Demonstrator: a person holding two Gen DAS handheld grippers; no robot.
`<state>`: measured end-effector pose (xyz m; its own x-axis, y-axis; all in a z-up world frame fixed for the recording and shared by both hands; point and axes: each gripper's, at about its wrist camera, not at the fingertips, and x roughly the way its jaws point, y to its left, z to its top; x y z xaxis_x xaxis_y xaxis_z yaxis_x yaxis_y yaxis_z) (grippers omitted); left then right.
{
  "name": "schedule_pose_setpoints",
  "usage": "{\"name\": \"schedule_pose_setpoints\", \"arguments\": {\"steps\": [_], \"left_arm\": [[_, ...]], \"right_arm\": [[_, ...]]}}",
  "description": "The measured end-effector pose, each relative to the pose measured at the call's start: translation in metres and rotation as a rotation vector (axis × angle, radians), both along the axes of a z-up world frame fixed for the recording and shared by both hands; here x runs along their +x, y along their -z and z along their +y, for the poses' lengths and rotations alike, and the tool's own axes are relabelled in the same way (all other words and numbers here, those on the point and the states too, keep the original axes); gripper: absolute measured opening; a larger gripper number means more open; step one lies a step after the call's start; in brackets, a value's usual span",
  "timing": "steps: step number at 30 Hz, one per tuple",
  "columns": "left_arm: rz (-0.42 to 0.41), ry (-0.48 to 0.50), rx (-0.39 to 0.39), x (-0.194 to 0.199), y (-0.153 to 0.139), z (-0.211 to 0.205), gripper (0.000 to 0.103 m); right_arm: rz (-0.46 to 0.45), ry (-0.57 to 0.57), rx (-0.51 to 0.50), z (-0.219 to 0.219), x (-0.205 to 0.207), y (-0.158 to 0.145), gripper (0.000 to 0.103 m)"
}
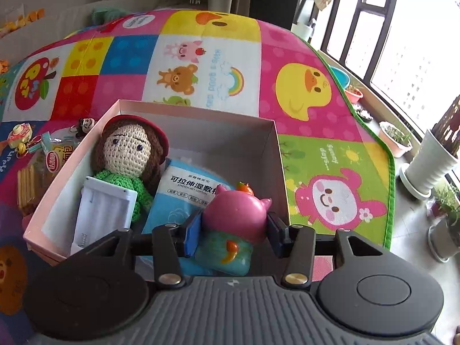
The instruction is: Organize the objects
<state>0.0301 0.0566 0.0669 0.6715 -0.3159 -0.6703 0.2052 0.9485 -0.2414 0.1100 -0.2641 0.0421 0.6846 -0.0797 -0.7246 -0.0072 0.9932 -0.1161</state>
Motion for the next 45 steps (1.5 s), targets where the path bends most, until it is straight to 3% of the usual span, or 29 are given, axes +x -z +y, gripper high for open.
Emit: {"name": "schedule_pose_setpoints", "arguments": {"steps": [4,10,13,18,22,26,28,31,33,35,40,45], "left_arm": [[0.028,-0.027,-0.056,0.008,0.007,0.015,0.051],[0.038,-0.068,-0.084,0.014,0.016,0.031,0.051],[0.043,-0.099,-0.058,0.017,0.02,0.038,0.051],[-0.016,-0.167,0.066,0.02,0.022,0.05,0.051],[-0.021,-0.172,-0.035,0.048,0.017,0.074,0.051],[-0.091,-0.173,-0.146,0.103,0.002,0.091,0.05],[-0.131,-0.157,-0.161,0.137,0.001,0.092,0.05],[-0.163,-0.157,-0.033,0.184,0.01,0.081,0.05],[-0.123,-0.175,0.048,0.209,0.023,0.074,0.05],[-0.064,-0.187,0.067,0.224,0.036,0.07,0.049],[-0.002,-0.183,-0.017,0.215,0.06,0.067,0.046],[0.021,-0.044,-0.036,0.166,0.058,0.042,0.042]], "right_arm": [[0.068,-0.008,0.065,0.0,-0.006,-0.003,0.056],[0.062,0.002,0.07,0.009,-0.009,-0.003,0.063],[0.052,-0.022,0.02,0.021,-0.011,-0.006,0.07],[-0.028,-0.06,-0.028,0.037,-0.026,-0.027,0.081],[-0.098,-0.118,-0.045,0.053,-0.042,-0.045,0.084],[-0.149,-0.184,-0.024,0.064,-0.063,-0.054,0.086],[-0.164,-0.212,-0.008,0.065,-0.072,-0.055,0.086],[-0.176,-0.234,0.015,0.064,-0.083,-0.054,0.086],[-0.178,-0.241,0.033,0.059,-0.089,-0.052,0.086],[-0.177,-0.235,0.053,0.051,-0.09,-0.05,0.086],[-0.157,-0.249,0.137,0.053,-0.05,-0.062,0.086],[-0.064,-0.324,0.164,0.106,0.037,-0.069,0.086]]}}
